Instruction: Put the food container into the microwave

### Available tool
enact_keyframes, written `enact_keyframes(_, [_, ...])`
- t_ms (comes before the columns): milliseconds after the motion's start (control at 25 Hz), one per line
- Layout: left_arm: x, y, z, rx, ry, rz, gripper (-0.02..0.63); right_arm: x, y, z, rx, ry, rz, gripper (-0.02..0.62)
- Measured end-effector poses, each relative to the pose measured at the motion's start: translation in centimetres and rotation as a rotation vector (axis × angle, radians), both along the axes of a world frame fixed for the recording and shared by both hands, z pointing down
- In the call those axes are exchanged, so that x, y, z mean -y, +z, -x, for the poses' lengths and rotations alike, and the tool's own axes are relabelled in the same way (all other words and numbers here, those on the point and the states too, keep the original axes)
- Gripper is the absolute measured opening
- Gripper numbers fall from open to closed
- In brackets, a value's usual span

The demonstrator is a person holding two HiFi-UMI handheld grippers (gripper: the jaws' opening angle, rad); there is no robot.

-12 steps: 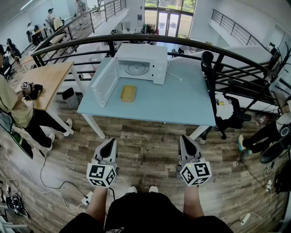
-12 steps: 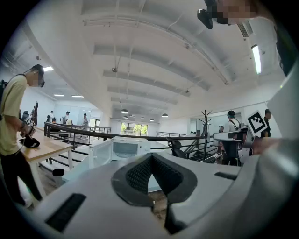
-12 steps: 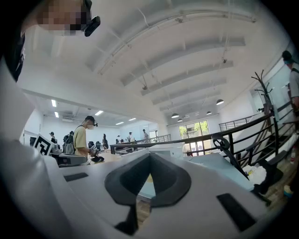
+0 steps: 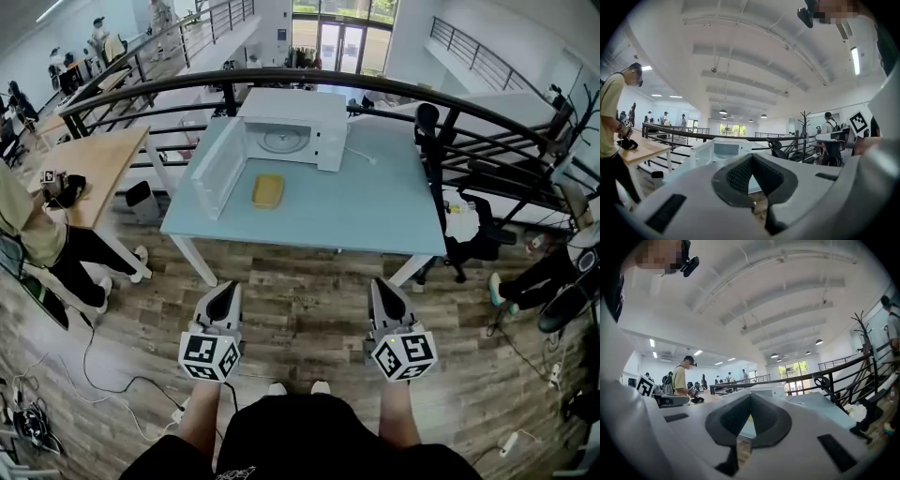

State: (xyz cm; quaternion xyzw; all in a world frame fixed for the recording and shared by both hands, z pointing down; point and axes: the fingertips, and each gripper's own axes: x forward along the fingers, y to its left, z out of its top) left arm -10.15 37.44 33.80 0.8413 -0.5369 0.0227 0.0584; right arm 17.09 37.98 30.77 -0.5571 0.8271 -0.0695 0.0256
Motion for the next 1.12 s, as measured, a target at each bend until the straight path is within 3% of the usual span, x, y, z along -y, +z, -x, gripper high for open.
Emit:
enact_keyframes(320, [0.7, 0.3, 2.9, -0.021, 0.026, 0.002, 0.008, 0.7, -0.5, 3.0, 0.05, 0.004, -0.013, 0.008])
enact_keyframes(1120, [-0.4, 1.3, 8.8, -0.053, 0.025, -0.004, 0.008, 0.1, -0.2, 10.0, 0.004, -0.035, 0.014, 0.008])
